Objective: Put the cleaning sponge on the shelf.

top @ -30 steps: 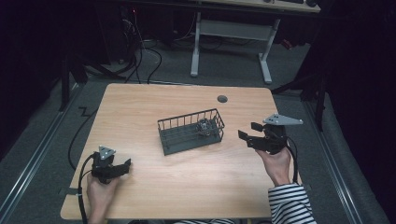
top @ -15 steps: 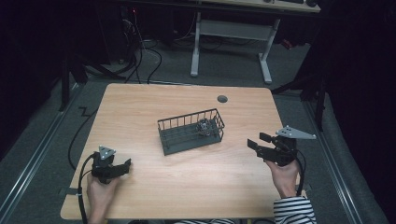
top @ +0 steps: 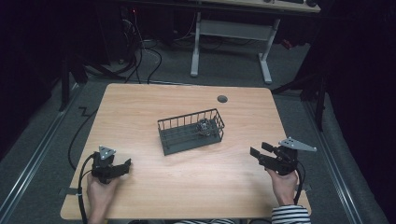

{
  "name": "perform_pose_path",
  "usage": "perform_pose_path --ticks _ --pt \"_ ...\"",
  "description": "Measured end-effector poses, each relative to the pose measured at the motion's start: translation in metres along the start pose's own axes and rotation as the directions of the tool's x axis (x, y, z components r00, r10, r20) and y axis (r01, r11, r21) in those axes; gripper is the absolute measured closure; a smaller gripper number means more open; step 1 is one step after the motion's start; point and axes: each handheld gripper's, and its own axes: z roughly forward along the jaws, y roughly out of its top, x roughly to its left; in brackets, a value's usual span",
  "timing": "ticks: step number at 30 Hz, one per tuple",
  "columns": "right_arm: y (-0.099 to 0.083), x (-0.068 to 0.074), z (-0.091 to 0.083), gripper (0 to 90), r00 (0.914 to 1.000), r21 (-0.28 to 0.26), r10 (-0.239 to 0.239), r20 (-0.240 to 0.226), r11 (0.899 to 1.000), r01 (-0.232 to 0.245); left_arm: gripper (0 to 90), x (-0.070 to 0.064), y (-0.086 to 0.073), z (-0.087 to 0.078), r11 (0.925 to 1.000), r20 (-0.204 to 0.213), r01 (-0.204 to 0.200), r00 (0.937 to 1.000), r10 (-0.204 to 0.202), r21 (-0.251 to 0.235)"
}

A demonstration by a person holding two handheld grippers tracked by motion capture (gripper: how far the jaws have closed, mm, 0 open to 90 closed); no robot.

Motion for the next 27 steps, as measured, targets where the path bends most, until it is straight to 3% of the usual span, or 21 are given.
perform_pose_path --ticks 16,27 --pt "-0.033 -0.015 0.016 35.9 0.9977 0.047 0.036 0.057 0.998 -0.039 21.3 0.000 0.000 0.000 1.0000 0.000 0.000 1.0000 0.000 0.000" --pt "-0.053 -0.015 0.034 35.6 0.9940 0.101 0.012 0.108 0.995 -0.023 21.3 0.000 0.000 0.000 1.0000 0.000 0.000 1.0000 0.000 0.000"
